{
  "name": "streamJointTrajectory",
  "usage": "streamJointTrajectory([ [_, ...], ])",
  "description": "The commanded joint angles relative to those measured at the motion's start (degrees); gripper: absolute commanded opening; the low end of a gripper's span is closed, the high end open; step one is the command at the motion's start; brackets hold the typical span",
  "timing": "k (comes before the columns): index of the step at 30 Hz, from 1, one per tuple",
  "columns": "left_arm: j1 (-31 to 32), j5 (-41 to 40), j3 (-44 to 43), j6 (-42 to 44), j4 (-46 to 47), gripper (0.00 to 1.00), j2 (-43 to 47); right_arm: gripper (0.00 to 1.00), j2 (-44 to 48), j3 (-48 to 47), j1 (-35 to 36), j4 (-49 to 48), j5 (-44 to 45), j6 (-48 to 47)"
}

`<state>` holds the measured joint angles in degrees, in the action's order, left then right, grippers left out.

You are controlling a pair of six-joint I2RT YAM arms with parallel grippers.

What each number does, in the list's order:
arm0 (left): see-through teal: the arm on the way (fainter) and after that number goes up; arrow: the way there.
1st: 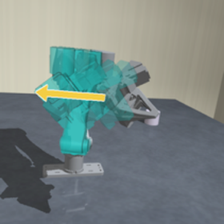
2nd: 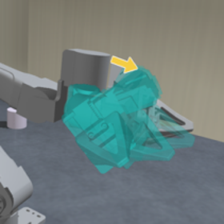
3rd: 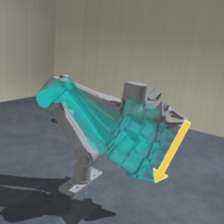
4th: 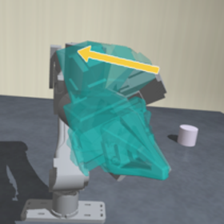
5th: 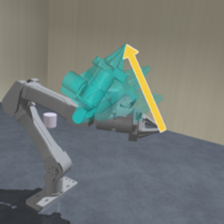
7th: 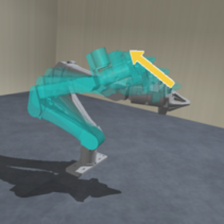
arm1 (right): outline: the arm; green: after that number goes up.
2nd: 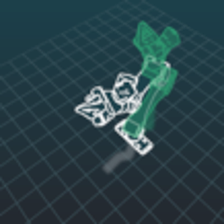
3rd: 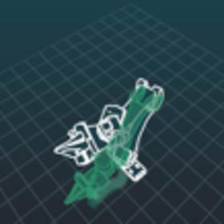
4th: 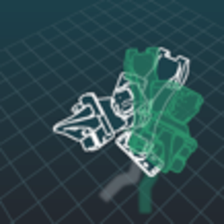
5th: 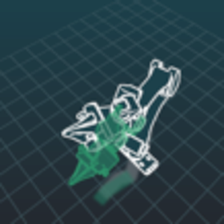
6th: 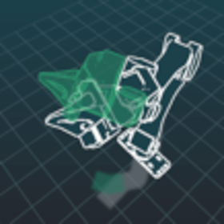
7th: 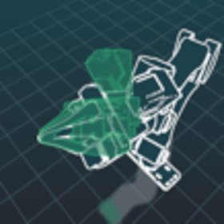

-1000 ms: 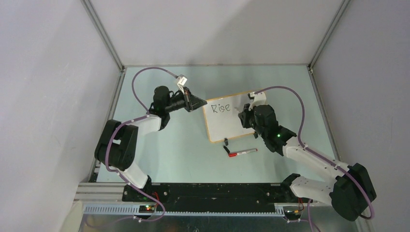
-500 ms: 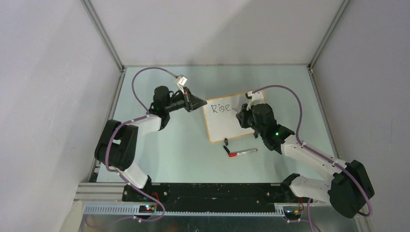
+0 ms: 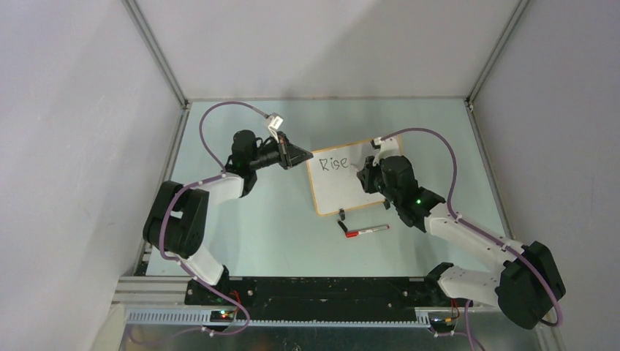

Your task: Write a sentence on the whiteboard

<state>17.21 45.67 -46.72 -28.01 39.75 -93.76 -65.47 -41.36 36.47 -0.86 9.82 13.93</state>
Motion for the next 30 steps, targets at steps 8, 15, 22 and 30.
streamJointTrajectory([
  [8,-0.9,-1.8,-0.3,1.9,0.8,0.04,1.1,0.00,-0.8,-3.4,-0.7,0.0,1.5,0.4],
  [15,-0.8,-1.8,-0.2,1.8,0.8,0.04,1.2,0.00,-1.5,-3.9,-0.9,0.6,1.6,0.5],
  [22,-0.8,-1.8,0.0,1.9,0.8,0.04,1.4,0.00,-2.1,-4.3,-1.1,1.9,1.8,0.7],
  [30,-0.9,-1.9,0.0,1.7,0.6,0.04,1.7,0.00,-1.2,-4.4,-1.2,3.3,1.9,0.8],
])
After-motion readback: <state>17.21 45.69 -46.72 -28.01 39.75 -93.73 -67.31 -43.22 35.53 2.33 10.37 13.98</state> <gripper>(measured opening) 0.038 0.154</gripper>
